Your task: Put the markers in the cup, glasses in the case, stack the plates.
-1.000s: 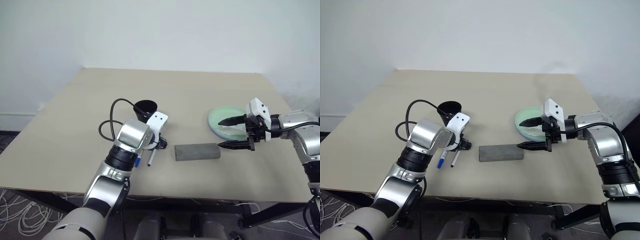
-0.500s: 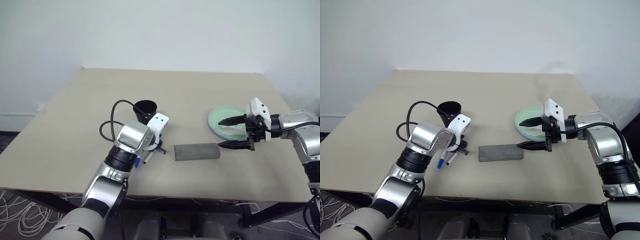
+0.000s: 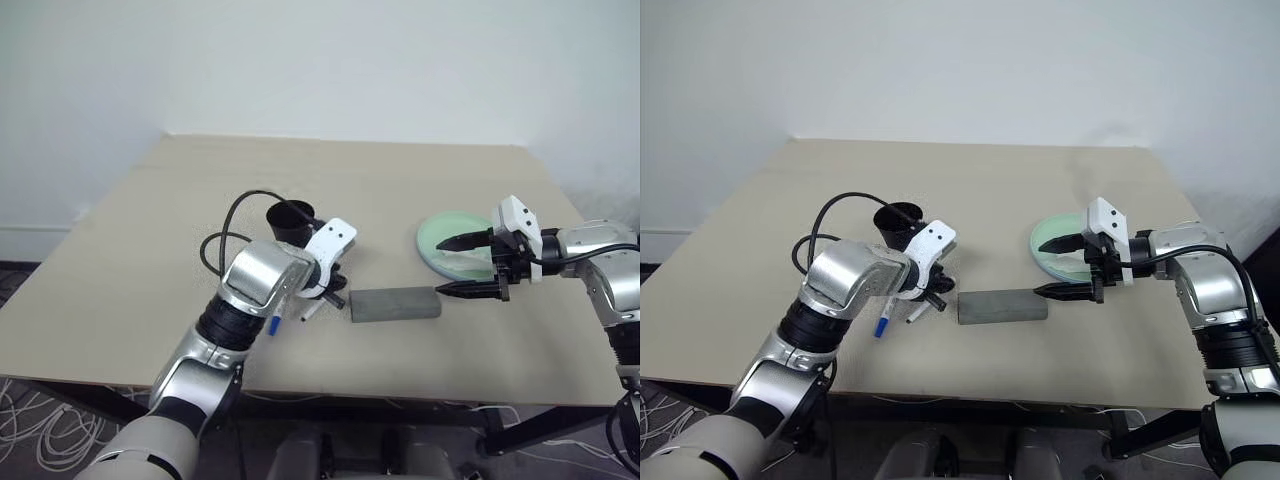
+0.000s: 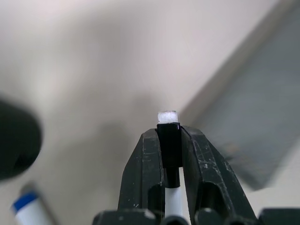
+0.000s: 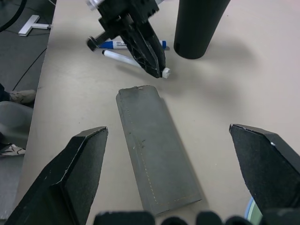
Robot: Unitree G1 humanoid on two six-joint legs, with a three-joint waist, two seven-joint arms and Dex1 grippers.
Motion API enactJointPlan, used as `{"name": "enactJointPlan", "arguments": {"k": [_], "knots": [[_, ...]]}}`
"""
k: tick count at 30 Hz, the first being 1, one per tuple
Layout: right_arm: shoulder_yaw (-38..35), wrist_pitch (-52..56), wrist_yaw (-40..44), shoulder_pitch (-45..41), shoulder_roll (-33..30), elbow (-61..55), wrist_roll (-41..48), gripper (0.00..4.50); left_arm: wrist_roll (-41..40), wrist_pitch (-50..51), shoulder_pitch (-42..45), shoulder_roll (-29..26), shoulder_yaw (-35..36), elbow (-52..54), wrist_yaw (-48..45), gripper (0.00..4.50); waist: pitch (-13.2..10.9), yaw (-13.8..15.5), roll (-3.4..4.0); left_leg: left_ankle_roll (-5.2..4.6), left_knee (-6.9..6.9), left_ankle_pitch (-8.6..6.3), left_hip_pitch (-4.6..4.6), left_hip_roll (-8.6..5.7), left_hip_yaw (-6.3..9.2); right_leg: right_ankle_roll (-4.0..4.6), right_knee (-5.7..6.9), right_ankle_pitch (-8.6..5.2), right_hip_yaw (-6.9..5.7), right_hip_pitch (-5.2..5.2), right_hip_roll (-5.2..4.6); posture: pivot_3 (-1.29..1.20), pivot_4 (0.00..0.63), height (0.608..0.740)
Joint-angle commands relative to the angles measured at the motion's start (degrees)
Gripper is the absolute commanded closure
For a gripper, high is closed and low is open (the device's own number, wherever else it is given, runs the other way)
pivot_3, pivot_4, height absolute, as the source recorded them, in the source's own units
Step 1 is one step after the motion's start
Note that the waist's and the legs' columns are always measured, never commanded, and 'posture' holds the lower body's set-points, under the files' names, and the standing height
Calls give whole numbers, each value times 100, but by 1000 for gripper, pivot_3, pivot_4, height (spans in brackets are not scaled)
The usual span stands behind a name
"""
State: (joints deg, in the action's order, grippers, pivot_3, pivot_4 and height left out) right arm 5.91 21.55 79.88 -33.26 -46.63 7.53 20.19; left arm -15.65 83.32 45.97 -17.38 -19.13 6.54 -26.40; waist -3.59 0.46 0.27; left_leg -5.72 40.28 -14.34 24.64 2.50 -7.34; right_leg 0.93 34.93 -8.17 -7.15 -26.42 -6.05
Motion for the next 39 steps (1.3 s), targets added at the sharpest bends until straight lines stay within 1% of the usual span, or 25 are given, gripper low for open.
{"name": "enactJointPlan", "arguments": {"k": [1,3,6,8,9,12,14,17,19,26,32,39], "knots": [[-143,-92,0,-158,-14,-77,33,0,-263,-411,275,79,532,260,-182,4383,0,-1,0,1,0,1,0,0,0,0,0,0,0,0,0,0,0,727],[-148,-88,-9,-152,-8,-90,41,0,-401,-846,363,242,1017,183,-190,4383,-1,-1,0,2,1,2,0,0,0,0,1,0,0,1,1,0,0,727],[-153,-80,-17,-148,-6,-106,51,0,-520,-1834,427,366,1544,-7,-273,4383,0,-1,0,2,2,2,-1,0,-1,0,-1,0,-1,3,1,0,0,727],[-160,-70,-21,-145,-5,-121,60,0,-346,-3033,542,464,1928,-384,-49,4383,0,0,1,1,2,2,-3,-1,-2,0,-2,0,-1,5,1,0,0,727],[-163,-66,-23,-145,-5,-127,63,0,-284,-3480,611,511,2104,-591,88,4383,0,1,1,2,2,2,-3,-1,-2,0,-2,0,0,5,1,0,0,727],[-171,-54,-33,-148,-5,-137,70,0,-129,-4206,748,441,2316,-1135,275,4383,0,-2,0,1,2,3,-2,-1,-5,1,-1,1,0,6,5,0,0,727],[-189,-38,-44,-169,-12,-124,78,0,143,-4936,769,347,2339,-1496,449,4383,1,1,0,1,2,3,-2,0,-6,0,0,1,1,6,9,0,0,727],[-277,0,-64,-228,-29,-46,129,0,377,-5665,695,204,2318,-1857,481,4383,0,5,-1,1,2,3,-1,-1,-7,-1,0,2,1,6,11,0,0,727],[-360,39,-78,-295,-19,37,198,0,496,-5975,633,136,2261,-2033,467,4383,0,5,-1,1,2,3,0,-3,-7,-6,-1,5,1,6,10,0,0,727],[-849,478,-97,-677,15,320,702,0,490,-6572,457,194,2340,-2564,456,4383,2,4,-3,-2,7,2,1,-3,-11,-12,-6,12,3,9,8,0,0,727],[-944,626,-61,-642,-33,218,799,0,535,-6952,341,217,2328,-2966,453,4383,2,3,-4,-2,6,2,1,-1,-9,-12,-4,13,1,5,8,0,0,727],[-950,632,-111,-600,-29,189,794,0,523,-7166,260,291,2339,-3283,398,4383,2,3,-4,-2,7,2,1,-1,-10,-12,-5,15,1,6,8,0,0,727]]}}
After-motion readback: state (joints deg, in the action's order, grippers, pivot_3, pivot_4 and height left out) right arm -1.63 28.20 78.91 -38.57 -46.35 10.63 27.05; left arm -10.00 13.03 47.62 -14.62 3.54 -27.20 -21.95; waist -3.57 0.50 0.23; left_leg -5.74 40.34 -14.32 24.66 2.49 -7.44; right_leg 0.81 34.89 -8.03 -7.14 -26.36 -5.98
